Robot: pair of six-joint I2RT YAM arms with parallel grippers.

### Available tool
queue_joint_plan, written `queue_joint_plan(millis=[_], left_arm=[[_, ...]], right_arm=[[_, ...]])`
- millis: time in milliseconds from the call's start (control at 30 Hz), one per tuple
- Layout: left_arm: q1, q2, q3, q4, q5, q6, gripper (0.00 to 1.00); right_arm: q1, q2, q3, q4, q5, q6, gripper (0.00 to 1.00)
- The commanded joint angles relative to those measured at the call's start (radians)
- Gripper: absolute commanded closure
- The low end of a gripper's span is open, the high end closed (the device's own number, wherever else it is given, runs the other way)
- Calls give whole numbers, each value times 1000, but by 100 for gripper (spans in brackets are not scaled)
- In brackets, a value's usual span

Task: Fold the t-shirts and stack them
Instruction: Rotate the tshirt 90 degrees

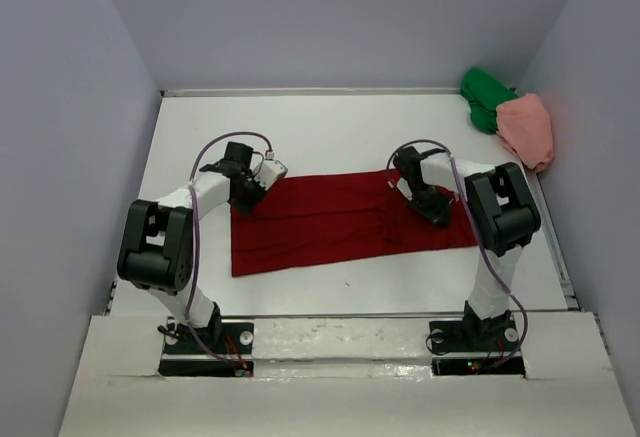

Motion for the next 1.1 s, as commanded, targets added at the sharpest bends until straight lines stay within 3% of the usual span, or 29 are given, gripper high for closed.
queue_joint_plan(millis=[0, 400, 667, 833, 1067], left_arm=[[-2, -68, -25, -51, -2, -26, 100], [-4, -132, -59, -140, 31, -34, 100], [-4, -169, -82, -198, 27, -34, 100], [-4, -187, -67, -230, 44, -34, 100], [-4, -250, -16, -253, 76, -37, 100]], right_arm=[[-38, 124, 127, 181, -86, -29, 100], [-58, 493, 749, -3, -298, -87, 100], [-58, 678, 1082, -11, -304, -148, 100], [-67, 735, 1205, 68, -275, -173, 100], [-67, 685, 1207, 298, -181, -208, 100]])
